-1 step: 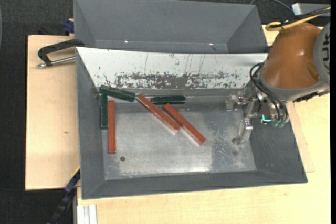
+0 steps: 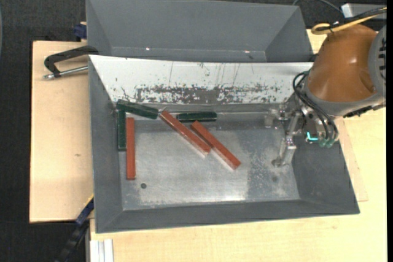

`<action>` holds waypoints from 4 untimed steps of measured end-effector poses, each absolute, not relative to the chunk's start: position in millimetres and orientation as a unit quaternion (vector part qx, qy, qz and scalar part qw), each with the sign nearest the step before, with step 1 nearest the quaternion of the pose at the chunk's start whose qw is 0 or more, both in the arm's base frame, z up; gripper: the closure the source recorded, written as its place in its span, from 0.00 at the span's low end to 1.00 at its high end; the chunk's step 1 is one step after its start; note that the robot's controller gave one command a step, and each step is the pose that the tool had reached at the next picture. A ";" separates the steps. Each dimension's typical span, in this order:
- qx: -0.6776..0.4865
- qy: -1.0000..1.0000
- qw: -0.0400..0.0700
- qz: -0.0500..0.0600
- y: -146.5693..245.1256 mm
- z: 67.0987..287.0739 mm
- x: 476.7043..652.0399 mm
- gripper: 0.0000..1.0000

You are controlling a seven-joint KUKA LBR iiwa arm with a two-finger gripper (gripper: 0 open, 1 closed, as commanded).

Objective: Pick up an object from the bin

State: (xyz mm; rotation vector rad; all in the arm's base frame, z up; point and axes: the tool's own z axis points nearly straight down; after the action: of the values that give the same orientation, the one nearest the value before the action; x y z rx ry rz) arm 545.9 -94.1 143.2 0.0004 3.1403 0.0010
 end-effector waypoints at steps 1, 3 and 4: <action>-0.026 1.000 0.003 -0.001 -77.0 119.8 550.0 0.00; -0.156 0.988 0.002 0.000 -1.7 80.2 522.9 0.00; -0.074 0.997 0.006 0.001 22.6 77.7 595.4 1.00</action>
Offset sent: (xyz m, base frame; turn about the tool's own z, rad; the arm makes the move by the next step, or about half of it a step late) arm 0.0239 0.0539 -0.0626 -0.3013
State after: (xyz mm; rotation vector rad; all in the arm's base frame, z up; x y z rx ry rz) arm 595.4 22.6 77.7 -0.2304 3.1202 0.0018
